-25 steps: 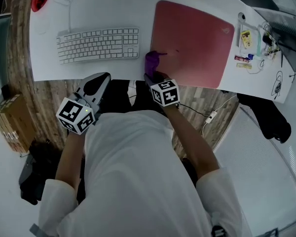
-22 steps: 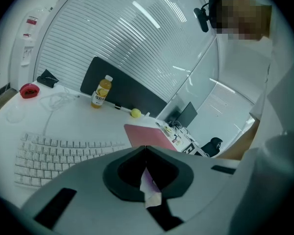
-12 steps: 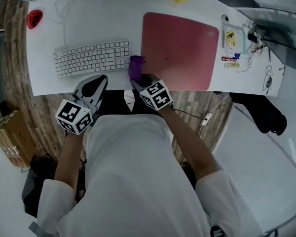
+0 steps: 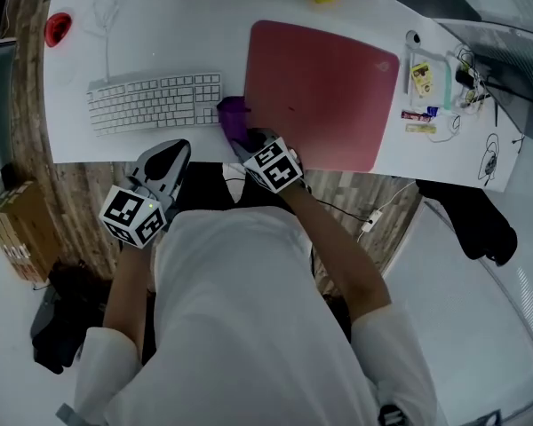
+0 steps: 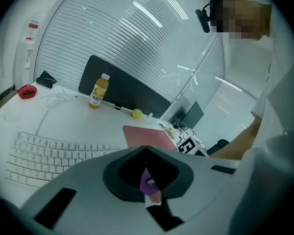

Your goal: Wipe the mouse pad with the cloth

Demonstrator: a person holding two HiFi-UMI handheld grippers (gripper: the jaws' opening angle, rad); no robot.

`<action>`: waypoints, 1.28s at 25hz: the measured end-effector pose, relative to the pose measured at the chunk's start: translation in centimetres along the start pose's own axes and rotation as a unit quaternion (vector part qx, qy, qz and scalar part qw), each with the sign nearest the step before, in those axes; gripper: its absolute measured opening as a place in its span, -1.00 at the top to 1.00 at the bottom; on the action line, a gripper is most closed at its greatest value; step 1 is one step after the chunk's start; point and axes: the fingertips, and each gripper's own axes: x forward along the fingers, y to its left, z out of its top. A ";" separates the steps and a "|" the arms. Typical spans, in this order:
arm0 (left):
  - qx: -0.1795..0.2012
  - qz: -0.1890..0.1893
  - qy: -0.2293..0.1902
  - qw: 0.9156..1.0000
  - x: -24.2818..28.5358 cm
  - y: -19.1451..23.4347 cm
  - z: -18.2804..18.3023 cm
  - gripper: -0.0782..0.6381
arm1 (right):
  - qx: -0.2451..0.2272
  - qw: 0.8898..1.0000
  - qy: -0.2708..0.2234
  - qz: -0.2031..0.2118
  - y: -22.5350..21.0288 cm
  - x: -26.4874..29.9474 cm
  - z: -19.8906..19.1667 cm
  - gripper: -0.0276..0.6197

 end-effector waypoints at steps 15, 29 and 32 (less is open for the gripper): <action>-0.022 0.052 -0.010 0.998 2.9 -3.7 -0.9 0.73 | 0.050 0.999 -0.010 0.010 -5.7 -1.3 -2.5 0.66; -0.004 0.043 -0.005 0.999 6.1 -8.0 -0.8 0.73 | 0.123 0.992 -0.033 -0.020 -11.2 -5.7 -6.5 0.66; 0.001 0.040 -0.002 0.999 6.9 -9.0 -0.8 0.73 | 0.135 0.990 -0.039 -0.025 -12.4 -6.7 -7.5 0.66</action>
